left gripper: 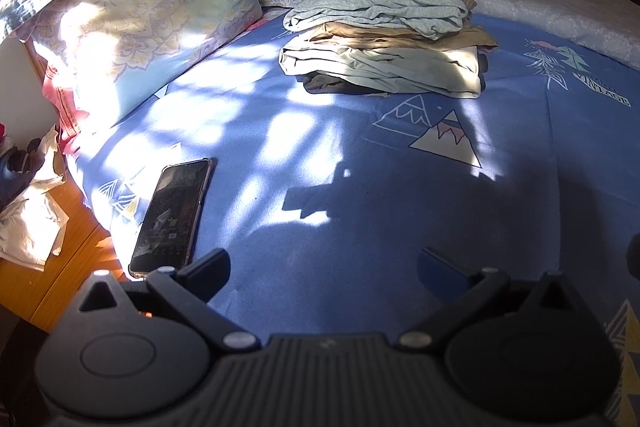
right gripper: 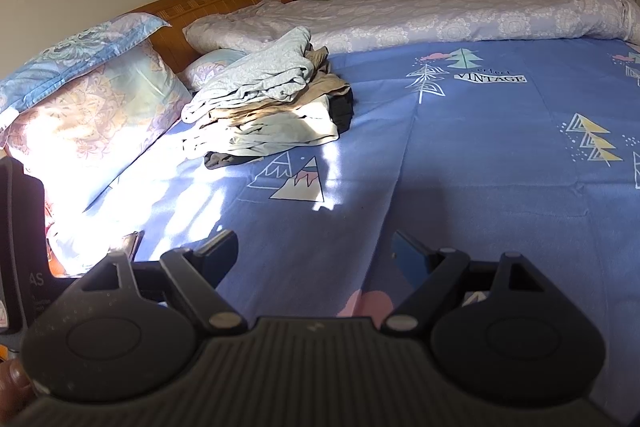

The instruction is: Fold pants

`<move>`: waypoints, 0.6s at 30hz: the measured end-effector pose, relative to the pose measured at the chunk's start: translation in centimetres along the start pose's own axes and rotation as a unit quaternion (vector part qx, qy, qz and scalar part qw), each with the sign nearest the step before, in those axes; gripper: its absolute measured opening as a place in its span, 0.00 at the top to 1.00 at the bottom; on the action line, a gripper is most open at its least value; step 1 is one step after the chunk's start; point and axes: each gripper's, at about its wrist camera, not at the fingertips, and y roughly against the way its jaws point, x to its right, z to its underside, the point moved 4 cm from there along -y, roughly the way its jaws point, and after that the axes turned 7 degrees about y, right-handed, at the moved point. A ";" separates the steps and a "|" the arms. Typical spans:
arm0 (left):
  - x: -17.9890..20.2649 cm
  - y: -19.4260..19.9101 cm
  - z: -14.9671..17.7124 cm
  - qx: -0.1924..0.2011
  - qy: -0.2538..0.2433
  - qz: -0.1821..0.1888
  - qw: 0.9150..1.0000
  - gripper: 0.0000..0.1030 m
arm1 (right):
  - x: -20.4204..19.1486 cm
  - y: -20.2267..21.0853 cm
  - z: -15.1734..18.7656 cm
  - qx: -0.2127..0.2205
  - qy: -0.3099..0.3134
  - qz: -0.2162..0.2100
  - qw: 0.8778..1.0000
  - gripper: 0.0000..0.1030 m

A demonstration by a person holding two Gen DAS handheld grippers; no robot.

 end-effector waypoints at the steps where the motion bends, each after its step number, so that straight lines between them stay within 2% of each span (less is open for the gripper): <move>1: 0.0 0.0 0.0 -0.001 0.000 0.000 1.000 0.00 | 0.0 0.0 0.0 0.000 0.000 0.000 1.000 0.17; 18: -0.2 -0.5 0.1 -0.008 -0.002 -0.005 1.000 0.00 | 0.2 -0.2 0.2 -0.005 -0.001 0.000 1.000 0.17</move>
